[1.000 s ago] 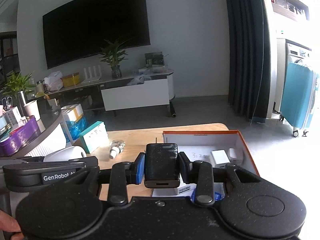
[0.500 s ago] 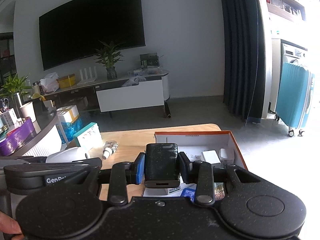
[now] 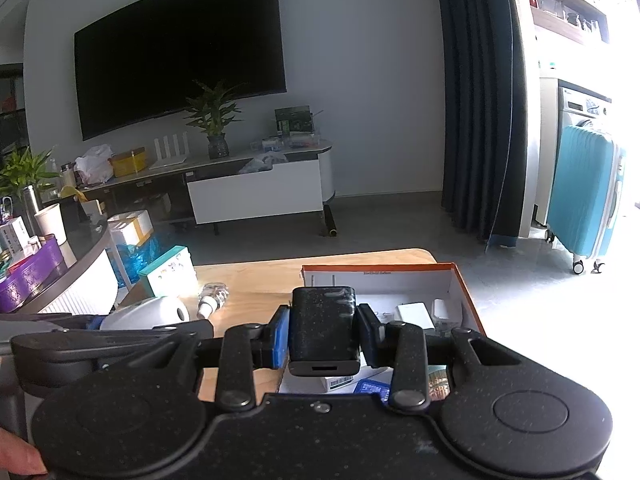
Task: Organize rigid objects
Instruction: 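Bring the held adapter and charger over the tray with both tools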
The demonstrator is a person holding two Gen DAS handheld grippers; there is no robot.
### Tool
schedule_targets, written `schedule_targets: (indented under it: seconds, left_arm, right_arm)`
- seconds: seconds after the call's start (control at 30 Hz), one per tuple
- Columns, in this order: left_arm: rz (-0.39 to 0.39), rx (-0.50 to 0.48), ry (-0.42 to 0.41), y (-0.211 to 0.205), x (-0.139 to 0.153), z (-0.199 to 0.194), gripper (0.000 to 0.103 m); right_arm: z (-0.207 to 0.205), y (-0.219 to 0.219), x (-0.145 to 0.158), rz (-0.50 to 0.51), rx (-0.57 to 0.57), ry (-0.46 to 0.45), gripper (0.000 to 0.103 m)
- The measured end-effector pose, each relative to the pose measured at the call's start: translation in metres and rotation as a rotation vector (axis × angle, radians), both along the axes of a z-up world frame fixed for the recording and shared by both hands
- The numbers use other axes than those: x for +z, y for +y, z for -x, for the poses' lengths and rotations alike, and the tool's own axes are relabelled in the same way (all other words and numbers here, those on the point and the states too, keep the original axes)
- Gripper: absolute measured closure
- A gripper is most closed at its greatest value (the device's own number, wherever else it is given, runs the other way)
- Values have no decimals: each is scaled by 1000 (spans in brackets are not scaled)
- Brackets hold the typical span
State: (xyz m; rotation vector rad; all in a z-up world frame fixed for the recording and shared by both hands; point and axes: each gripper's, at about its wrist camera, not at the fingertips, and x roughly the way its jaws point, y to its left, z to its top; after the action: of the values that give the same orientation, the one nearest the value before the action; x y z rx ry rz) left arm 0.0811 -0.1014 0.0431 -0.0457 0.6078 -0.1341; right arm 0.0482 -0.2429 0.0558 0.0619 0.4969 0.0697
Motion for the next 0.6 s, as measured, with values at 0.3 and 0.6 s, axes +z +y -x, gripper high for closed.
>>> schedule_targets:
  seconds: [0.3,0.6]
  left_arm:
    - [0,-30,2,-13,-1,-2,34]
    - [5,-48,8,-20,-2,-7,34]
  right_arm:
    - [0,-11,0,-1,-30,-9,60]
    - [1,-16,2,3,-50,-14,60]
